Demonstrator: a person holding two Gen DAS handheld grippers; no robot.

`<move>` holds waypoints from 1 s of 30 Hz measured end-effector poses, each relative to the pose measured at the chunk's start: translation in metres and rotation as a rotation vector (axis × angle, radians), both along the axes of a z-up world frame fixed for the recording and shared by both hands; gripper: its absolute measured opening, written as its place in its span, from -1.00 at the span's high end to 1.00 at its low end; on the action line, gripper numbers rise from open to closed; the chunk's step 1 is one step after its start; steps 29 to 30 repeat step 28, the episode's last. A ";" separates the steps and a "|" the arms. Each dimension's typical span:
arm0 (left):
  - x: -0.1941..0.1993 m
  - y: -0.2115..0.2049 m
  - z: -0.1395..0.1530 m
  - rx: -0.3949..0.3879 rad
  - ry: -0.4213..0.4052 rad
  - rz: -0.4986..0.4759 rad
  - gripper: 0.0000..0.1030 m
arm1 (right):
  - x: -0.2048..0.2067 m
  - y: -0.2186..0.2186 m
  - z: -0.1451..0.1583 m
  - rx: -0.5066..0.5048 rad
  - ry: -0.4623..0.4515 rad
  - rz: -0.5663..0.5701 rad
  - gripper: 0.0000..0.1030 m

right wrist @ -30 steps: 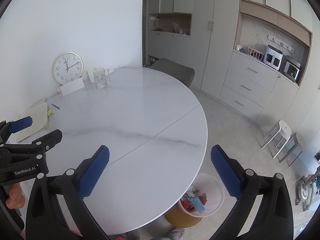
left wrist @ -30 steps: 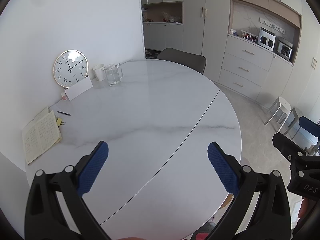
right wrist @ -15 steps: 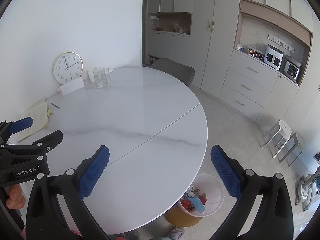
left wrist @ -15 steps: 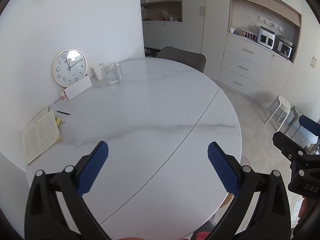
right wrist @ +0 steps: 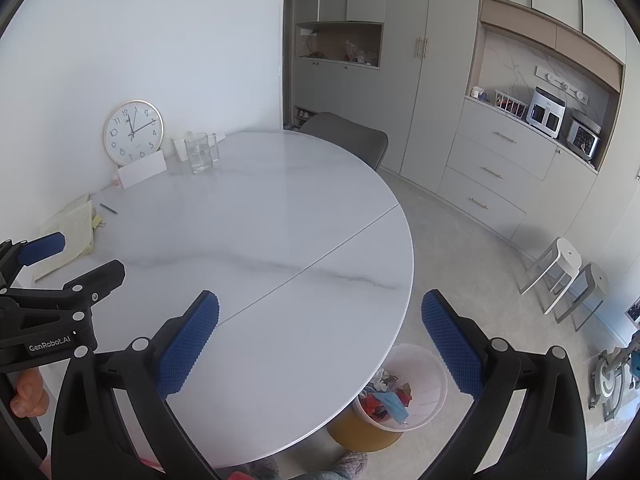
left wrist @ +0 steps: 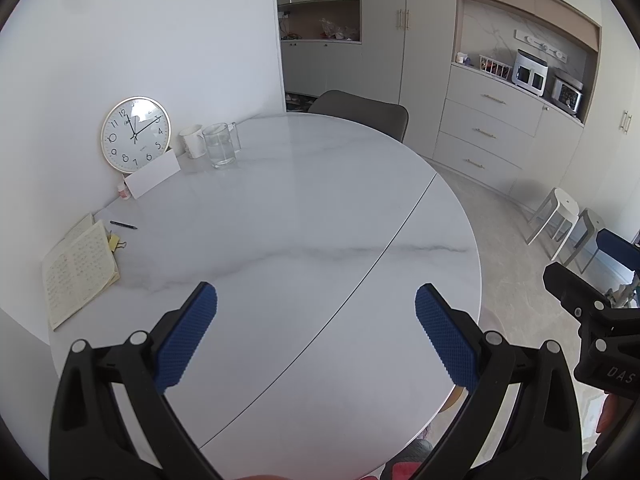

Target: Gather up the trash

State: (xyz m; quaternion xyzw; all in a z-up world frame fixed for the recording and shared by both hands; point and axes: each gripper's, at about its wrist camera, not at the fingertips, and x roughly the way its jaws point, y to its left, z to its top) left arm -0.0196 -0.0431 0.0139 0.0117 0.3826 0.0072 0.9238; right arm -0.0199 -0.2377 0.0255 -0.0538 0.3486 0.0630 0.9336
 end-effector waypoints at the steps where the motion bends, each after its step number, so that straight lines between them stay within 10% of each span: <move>1: 0.000 0.000 0.000 0.000 0.001 0.000 -0.85 | 0.000 0.000 0.000 0.000 -0.001 0.000 -0.96; 30: 0.013 0.005 -0.009 -0.009 0.046 0.017 -0.85 | 0.010 0.000 -0.009 -0.005 0.027 0.015 -0.96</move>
